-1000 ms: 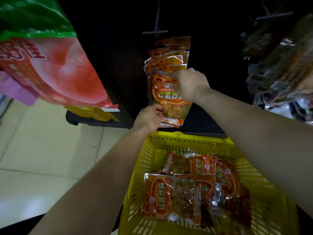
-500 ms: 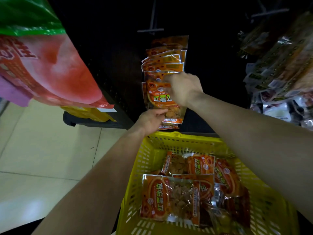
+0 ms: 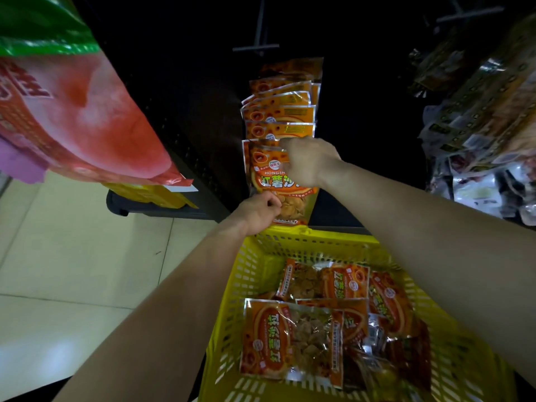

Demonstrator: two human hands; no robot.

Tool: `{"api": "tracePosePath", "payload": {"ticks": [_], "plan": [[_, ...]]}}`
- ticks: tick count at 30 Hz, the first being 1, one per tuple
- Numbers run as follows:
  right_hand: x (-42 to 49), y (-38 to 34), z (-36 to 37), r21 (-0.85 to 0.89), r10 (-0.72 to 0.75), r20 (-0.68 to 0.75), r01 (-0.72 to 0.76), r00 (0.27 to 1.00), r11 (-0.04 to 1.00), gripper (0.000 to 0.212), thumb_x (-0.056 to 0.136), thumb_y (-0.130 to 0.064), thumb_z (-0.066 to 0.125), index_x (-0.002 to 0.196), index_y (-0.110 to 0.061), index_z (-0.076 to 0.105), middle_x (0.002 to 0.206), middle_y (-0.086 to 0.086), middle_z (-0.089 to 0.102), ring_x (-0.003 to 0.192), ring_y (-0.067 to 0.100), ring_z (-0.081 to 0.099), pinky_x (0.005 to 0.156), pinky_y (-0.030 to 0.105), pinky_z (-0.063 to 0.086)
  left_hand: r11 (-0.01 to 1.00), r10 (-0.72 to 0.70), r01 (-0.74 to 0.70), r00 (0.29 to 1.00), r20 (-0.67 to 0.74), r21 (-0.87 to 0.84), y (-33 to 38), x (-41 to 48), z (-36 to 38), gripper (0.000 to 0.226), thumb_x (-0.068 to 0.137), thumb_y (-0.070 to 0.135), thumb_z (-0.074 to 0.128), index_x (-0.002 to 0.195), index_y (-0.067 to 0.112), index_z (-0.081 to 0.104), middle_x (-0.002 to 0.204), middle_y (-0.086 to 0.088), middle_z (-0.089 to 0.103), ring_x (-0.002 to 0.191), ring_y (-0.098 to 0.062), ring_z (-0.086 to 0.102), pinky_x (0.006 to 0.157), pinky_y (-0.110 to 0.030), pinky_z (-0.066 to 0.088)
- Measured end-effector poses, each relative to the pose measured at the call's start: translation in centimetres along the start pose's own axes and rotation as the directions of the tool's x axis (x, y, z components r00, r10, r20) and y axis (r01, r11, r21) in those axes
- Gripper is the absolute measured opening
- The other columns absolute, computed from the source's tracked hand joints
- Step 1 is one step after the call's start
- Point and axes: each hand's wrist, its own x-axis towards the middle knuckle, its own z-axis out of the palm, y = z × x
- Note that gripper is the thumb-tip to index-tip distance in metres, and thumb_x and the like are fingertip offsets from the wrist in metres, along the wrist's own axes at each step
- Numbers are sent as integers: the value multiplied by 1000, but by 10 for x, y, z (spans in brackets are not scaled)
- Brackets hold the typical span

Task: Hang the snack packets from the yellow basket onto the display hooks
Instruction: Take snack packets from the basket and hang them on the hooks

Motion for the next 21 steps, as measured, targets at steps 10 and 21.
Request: {"api": "tracePosePath", "payload": {"ticks": [10, 21], "plan": [[27, 19, -11, 184, -79, 297, 24, 951, 983, 64, 74, -47, 79, 131, -28, 58, 127, 0, 63, 106, 17, 61, 84, 30, 51, 999, -8, 5, 998, 65, 41, -10, 0, -2, 17, 96, 44, 56, 110, 35, 61, 117, 7, 58, 108, -16, 57, 94, -34, 47], [29, 23, 8, 46, 56, 180, -66, 982, 997, 100, 62, -60, 82, 142, -23, 36, 130, 4, 56, 114, 25, 58, 88, 38, 53, 994, -32, 28, 999, 37, 105, -5, -11, -1, 31, 92, 53, 58, 119, 38, 58, 124, 5, 63, 114, -19, 61, 103, -41, 46]]}}
